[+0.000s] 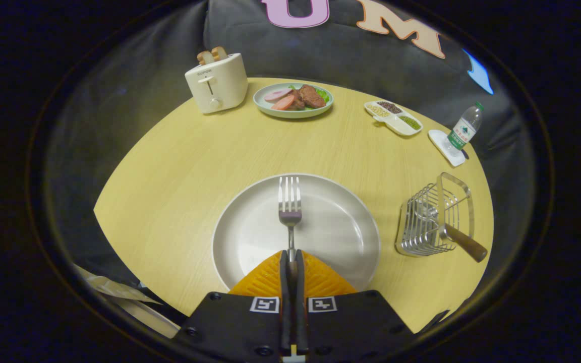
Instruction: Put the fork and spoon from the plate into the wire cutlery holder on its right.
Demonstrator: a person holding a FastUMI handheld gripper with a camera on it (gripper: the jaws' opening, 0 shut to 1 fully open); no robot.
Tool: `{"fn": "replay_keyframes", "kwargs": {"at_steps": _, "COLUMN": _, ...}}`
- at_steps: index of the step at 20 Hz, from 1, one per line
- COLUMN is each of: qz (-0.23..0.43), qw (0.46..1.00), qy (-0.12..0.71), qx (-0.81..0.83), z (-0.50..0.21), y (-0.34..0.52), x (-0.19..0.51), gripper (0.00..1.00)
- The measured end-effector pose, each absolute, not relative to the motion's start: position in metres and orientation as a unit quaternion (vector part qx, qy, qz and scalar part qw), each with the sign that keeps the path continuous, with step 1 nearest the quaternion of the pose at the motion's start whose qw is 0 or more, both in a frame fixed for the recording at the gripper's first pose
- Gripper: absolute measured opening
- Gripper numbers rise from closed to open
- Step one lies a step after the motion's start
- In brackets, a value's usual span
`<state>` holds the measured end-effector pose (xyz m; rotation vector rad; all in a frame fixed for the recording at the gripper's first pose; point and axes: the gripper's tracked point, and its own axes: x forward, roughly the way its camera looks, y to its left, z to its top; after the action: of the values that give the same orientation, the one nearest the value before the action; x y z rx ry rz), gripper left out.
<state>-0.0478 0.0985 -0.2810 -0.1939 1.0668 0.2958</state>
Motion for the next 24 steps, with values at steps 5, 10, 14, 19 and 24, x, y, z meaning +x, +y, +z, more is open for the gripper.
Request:
{"fn": "replay_keyframes", "kwargs": {"at_steps": 5, "qz": 0.139, "qw": 0.852, "qy": 0.499, "qx": -0.083, "z": -0.263, "y": 0.092, "x": -0.043, "gripper": 0.07}}
{"fn": "replay_keyframes", "kwargs": {"at_steps": 10, "qz": 0.136, "qw": 0.855, "qy": 0.498, "qx": -0.051, "z": -0.245, "y": 0.087, "x": -0.036, "gripper": 0.07}}
{"fn": "replay_keyframes", "kwargs": {"at_steps": 14, "qz": 0.127, "qw": 0.859, "qy": 0.493, "qx": -0.046, "z": -0.229, "y": 0.072, "x": -0.027, "gripper": 0.07}}
{"fn": "replay_keyframes", "kwargs": {"at_steps": 19, "qz": 0.111, "qw": 0.864, "qy": 0.49, "qx": -0.023, "z": -0.21, "y": 0.05, "x": -0.013, "gripper": 0.07}}
{"fn": "replay_keyframes", "kwargs": {"at_steps": 24, "qz": 0.092, "qw": 0.869, "qy": 0.485, "qx": -0.02, "z": -0.198, "y": 0.023, "x": 0.0, "gripper": 0.07}}
